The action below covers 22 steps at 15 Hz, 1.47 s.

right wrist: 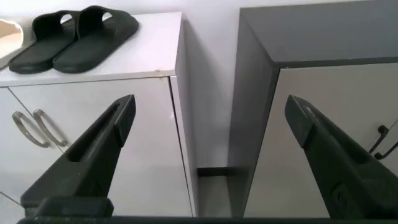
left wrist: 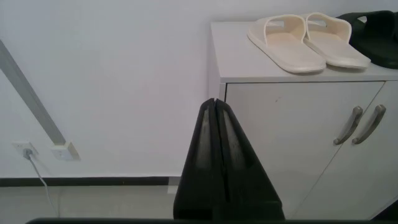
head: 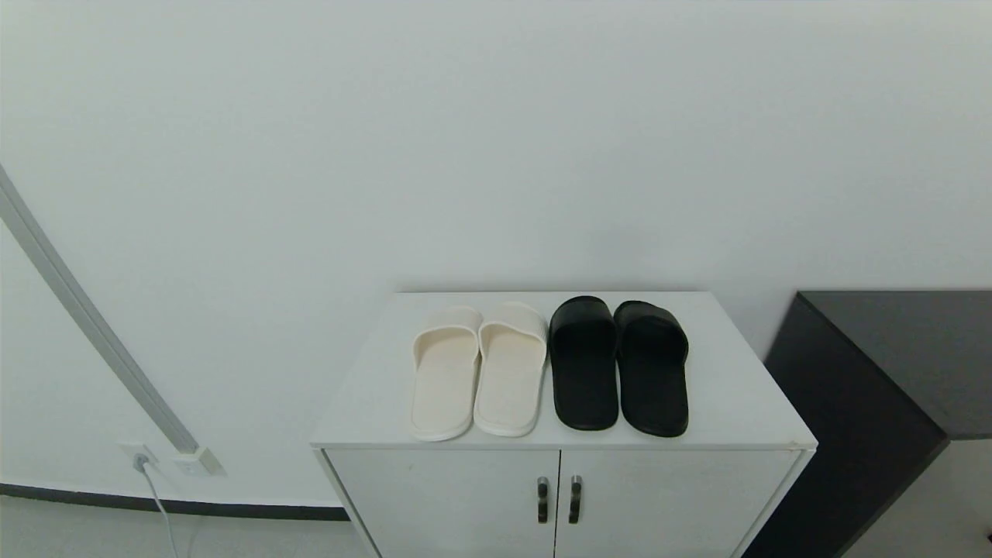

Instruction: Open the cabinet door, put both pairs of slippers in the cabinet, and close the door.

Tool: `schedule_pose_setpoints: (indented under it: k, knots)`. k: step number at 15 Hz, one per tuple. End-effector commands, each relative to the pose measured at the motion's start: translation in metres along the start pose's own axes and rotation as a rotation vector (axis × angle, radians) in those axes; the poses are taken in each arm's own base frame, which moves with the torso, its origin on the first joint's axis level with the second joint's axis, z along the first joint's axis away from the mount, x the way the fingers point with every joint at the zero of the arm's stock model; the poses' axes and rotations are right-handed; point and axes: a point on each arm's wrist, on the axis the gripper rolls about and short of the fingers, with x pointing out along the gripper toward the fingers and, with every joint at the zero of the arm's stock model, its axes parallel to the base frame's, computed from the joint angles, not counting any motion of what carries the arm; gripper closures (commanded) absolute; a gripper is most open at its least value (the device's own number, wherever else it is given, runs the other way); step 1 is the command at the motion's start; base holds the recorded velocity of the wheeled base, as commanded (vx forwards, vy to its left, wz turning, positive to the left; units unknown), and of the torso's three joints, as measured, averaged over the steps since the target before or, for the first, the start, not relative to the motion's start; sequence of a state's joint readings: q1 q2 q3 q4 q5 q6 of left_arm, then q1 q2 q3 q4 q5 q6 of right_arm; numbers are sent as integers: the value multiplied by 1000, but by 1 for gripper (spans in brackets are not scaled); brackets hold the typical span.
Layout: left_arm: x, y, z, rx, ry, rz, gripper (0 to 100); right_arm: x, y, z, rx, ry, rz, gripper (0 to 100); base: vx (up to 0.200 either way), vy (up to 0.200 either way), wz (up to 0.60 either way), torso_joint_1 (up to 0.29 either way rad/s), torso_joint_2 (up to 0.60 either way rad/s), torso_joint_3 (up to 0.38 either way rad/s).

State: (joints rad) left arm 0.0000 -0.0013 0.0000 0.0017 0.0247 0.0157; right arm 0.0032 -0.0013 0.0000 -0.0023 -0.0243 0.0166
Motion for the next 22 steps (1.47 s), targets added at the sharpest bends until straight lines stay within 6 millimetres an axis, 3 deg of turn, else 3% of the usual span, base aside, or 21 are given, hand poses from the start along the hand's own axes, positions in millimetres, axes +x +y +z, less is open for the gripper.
schedule_pose_setpoints:
  k: [1,2,3,6,8,10,12,13,18,22]
  knots:
    - [0,0,0,3,1,1,100,-4,0,17,13,-70,3,0,0,0,0,0,0,0]
    - [0,0,0,3,1,1,100,-12,0,71,79,-146,37,0,0,0,0,0,0,0]
    - [0,0,0,3,1,1,100,-11,-1,93,116,-88,72,0,0,0,0,0,0,0]
    - [0,0,0,-2,1,3,100,31,5,82,17,265,176,0,0,0,0,0,0,0]
    - [0,0,0,-2,1,3,100,67,12,84,15,326,235,0,0,0,0,0,0,0]
    - [0,0,0,-2,1,3,100,90,20,86,39,358,294,0,0,0,0,0,0,0]
    - [0,0,0,0,1,3,100,117,43,91,77,391,361,0,0,0,0,0,0,0]
    - [0,0,0,0,1,3,100,122,49,92,74,392,365,0,0,0,0,0,0,0]
    - [0,0,0,3,3,0,100,153,125,114,96,407,424,0,0,0,0,0,0,0]
    - [0,0,0,3,3,-2,100,185,174,111,85,444,375,0,0,0,0,0,0,0]
